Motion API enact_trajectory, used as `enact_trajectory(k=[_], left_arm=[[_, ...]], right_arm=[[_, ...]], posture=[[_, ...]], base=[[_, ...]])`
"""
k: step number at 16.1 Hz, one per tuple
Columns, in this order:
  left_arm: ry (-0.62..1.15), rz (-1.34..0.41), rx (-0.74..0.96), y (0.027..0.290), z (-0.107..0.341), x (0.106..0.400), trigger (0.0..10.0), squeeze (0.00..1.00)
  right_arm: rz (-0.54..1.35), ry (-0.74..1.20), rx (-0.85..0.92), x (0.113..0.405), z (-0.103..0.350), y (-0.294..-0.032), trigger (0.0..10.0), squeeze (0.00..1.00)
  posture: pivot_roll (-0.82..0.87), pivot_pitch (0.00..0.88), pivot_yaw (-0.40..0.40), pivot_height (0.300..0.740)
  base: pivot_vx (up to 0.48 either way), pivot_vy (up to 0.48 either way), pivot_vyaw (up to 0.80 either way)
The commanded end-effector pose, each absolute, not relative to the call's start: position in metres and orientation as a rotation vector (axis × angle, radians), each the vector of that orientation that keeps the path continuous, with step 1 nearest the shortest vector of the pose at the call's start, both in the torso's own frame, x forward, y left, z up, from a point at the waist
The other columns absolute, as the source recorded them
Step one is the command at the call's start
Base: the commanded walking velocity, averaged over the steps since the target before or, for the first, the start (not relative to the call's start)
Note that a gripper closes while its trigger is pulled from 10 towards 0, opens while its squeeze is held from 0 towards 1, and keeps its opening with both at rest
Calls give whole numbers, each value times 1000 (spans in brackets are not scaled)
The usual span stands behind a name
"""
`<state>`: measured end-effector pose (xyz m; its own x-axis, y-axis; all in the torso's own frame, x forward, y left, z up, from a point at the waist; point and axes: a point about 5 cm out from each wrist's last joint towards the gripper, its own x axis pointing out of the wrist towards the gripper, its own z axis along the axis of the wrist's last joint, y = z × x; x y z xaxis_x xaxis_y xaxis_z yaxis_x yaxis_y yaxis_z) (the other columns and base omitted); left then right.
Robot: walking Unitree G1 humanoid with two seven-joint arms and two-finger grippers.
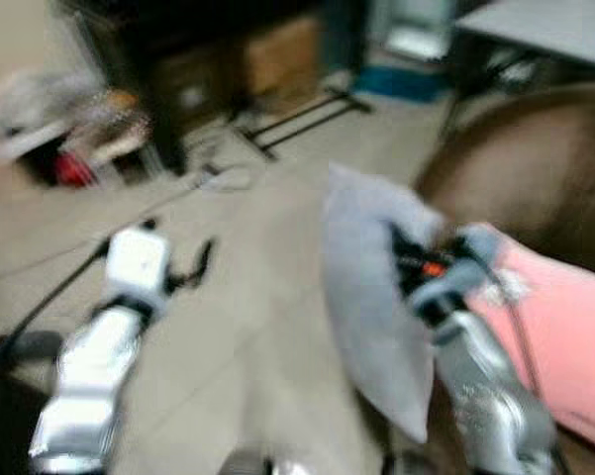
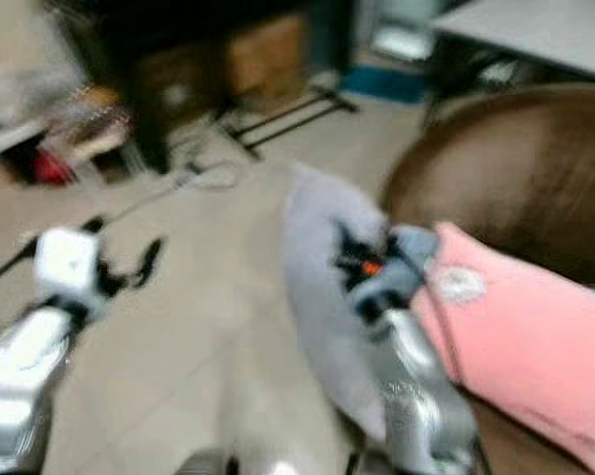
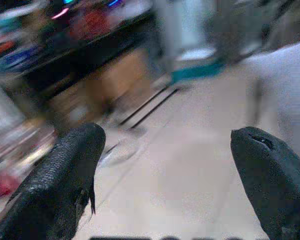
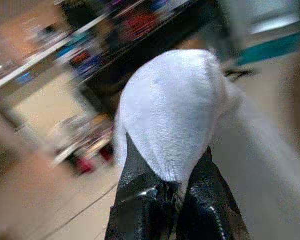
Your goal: Move the pillow to the sofa from floor
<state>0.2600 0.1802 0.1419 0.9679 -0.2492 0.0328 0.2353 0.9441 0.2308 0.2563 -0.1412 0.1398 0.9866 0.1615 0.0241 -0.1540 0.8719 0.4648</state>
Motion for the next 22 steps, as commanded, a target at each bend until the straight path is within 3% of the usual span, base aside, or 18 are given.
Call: enact_trajectory(k=[1,8,14,22], left_arm=[[-55,-258,250,181,140,258,10000,224],[-68,-256,277,181,138,260,10000,145],[-56,-224,245,184,134,264,10000,145],[-46,-233,249,185,133,264,10000,145]], right_arm=[[153,-7,490,254,143,-143,10000,0],[149,43,460,248,130,-146,10000,0],[110,90,441,246,119,-148,10000,0],[89,84,443,248,118,-148,10000,0]], posture=[[-80,9,87,740],[-84,0,95,740],[-86,16,95,740],[-81,27,99,740]], base=[[0,0,0],[0,0,0],[0,0,0],[0,301,-677]])
